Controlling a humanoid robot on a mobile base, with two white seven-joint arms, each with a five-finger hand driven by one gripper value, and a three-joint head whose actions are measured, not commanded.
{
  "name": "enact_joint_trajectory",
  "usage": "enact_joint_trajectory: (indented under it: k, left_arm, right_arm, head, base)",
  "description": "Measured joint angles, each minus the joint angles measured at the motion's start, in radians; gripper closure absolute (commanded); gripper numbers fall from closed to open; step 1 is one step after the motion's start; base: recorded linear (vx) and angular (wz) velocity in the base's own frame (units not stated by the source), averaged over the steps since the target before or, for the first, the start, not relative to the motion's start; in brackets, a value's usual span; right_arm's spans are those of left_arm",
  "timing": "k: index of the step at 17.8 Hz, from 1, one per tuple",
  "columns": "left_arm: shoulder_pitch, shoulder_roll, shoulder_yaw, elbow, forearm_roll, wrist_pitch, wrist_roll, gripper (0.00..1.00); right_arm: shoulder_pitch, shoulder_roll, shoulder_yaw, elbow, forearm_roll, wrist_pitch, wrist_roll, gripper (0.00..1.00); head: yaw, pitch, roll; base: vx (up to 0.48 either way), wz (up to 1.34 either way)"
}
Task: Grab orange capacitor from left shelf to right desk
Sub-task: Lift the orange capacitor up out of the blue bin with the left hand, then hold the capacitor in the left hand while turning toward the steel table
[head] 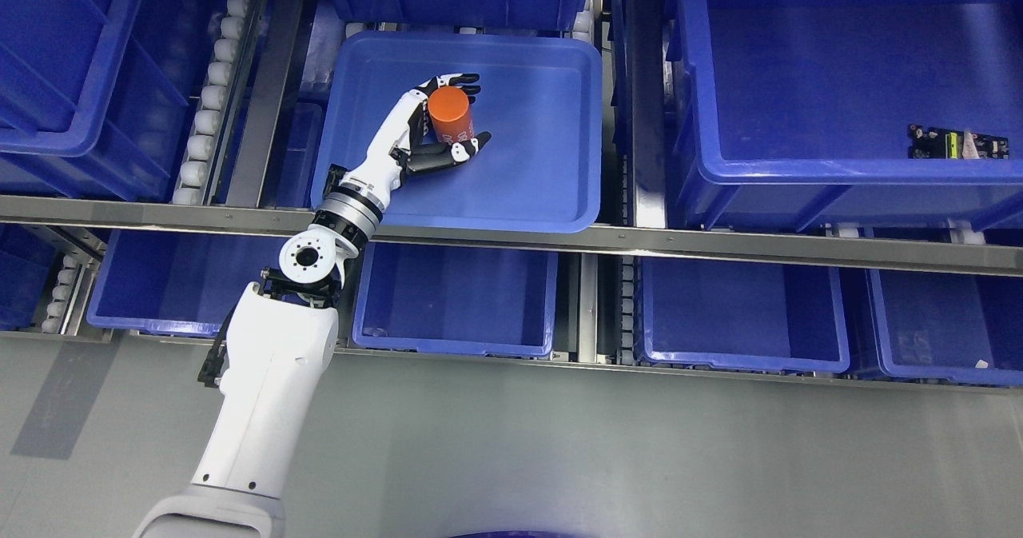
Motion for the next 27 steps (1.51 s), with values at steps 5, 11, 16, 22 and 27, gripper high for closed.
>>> enact_joint_trajectory:
  k: [5,11,16,22,27]
  left_arm:
    - [-0.007,-0.006,0.021,0.041,-0.001,-0.095,-0.002,0.99]
    - [-0.010,-0.011,0.057,0.072,-0.001,-0.146,-0.004,1.00]
    - [-0.003,-0.013,0.095,0.018,0.053,-0.215,-0.008,0.98]
    - [0.073,-0.015,0.121,-0.153,0.119,-0.322,0.024,0.99]
    - [0.182,-0.016,0.134,-0.290,0.141,-0.473,0.057,0.99]
  right_arm:
    - [0.000,0.000,0.000,0.000,0.000,0.000,0.000,0.00]
    - [0.000,0.000,0.000,0.000,0.000,0.000,0.000,0.00]
    - [0.000,0.000,0.000,0.000,0.000,0.000,0.000,0.00]
    - [0.000,0.000,0.000,0.000,0.000,0.000,0.000,0.00]
    - [-0.001,0.000,0.000,0.000,0.000,0.000,0.000,0.00]
  head:
    - [0.0000,0.000,0.000]
    - [0.0000,0.000,0.000]
    - [0.0000,0.000,0.000]
    - [0.0000,0.000,0.000]
    - [0.0000,0.000,0.000]
  base:
    - [0.000,0.00]
    - [0.000,0.00]
    - [0.000,0.00]
    - [0.000,0.00]
    - [-0.007,0.00]
